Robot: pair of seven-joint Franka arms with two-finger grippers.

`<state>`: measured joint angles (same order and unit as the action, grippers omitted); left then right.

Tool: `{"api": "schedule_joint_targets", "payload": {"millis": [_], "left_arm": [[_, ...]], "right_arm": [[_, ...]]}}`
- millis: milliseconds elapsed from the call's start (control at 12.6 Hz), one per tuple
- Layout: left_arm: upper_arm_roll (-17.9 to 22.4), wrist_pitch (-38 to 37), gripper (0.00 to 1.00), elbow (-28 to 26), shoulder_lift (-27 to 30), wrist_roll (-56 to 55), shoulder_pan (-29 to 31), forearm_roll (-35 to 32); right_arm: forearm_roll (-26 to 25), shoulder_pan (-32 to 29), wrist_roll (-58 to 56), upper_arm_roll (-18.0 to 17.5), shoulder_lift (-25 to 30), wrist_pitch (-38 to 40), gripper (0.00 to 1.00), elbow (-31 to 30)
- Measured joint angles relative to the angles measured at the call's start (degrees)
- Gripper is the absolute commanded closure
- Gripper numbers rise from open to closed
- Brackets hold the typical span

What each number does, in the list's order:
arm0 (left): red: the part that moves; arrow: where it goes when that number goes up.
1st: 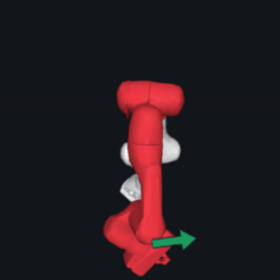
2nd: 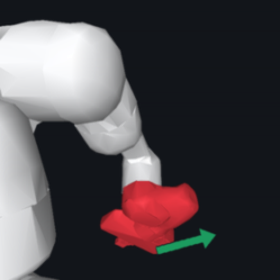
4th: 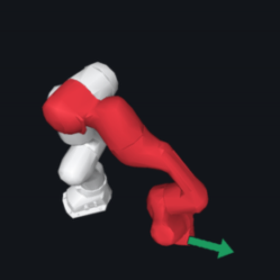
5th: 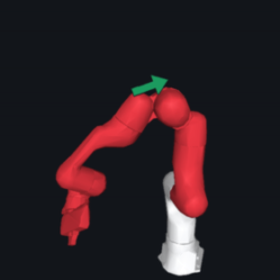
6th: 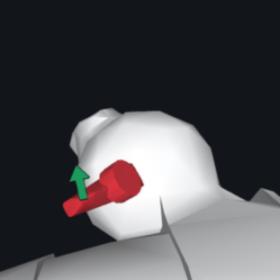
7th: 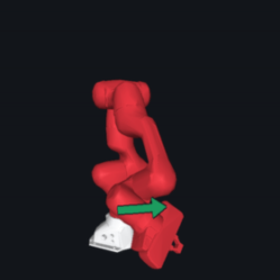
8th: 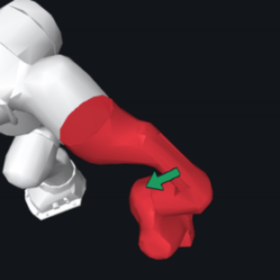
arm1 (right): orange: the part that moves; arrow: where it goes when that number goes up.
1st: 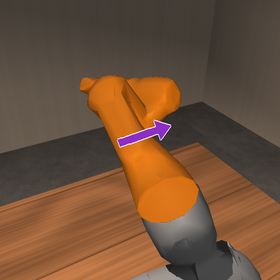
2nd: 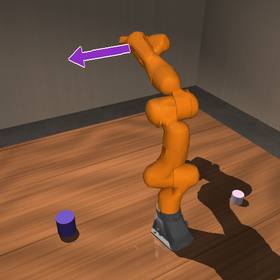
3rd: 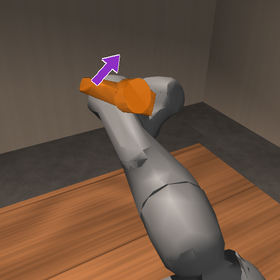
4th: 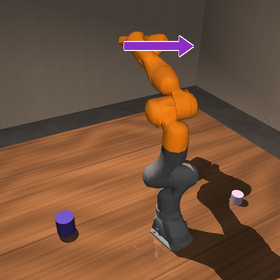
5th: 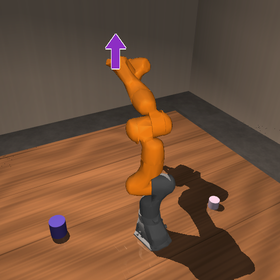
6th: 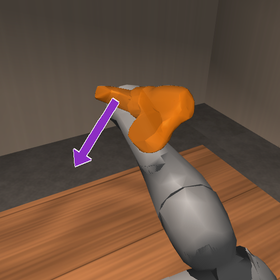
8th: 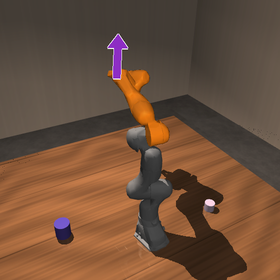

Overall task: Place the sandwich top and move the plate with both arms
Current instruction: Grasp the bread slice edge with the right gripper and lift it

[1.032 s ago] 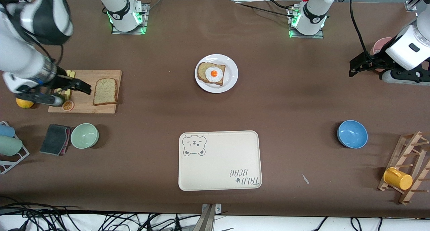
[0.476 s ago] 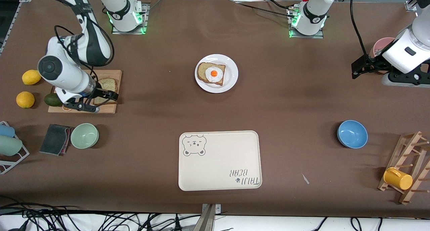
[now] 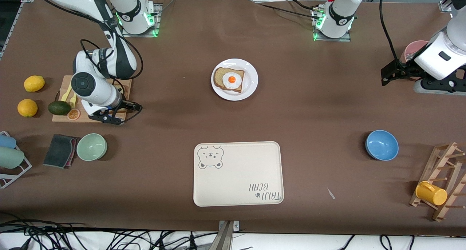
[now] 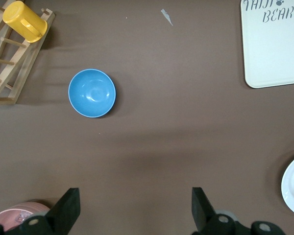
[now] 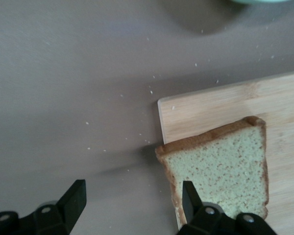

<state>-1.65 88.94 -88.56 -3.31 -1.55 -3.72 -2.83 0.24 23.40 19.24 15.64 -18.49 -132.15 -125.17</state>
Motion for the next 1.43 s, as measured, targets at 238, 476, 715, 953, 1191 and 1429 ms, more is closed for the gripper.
{"api": "schedule_joint_targets", "payload": {"millis": [238,476,715,953,1191,1429], "left_arm": [[0.0,0.0,0.00,0.0,-0.6,0.0,0.1,0.0],[0.0,0.0,0.00,0.1,-0.7,0.0,0.0,0.0],[-0.1,0.0,0.00,0.1,-0.7,0.0,0.0,0.0],[-0.1,0.0,0.00,0.2,-0.7,0.0,0.0,0.0],[-0.1,0.0,0.00,0.2,-0.8,0.0,0.0,0.0],[-0.1,0.0,0.00,0.2,-1.0,0.0,-0.1,0.0]], "right_arm": [[-0.2,0.0,0.3,0.5,-2.6,0.0,0.19,0.0],[-0.4,0.0,0.5,0.7,-3.7,0.0,0.23,0.0],[-1.9,0.1,2.7,0.7,-4.9,-0.3,0.27,0.1],[-4.8,0.3,4.7,0.6,-5.0,-0.3,0.40,0.1],[-5.8,0.3,4.9,0.8,-5.0,0.0,0.56,0.1],[-6.2,0.1,5.1,1.2,-4.9,0.3,0.66,0.1]]}}
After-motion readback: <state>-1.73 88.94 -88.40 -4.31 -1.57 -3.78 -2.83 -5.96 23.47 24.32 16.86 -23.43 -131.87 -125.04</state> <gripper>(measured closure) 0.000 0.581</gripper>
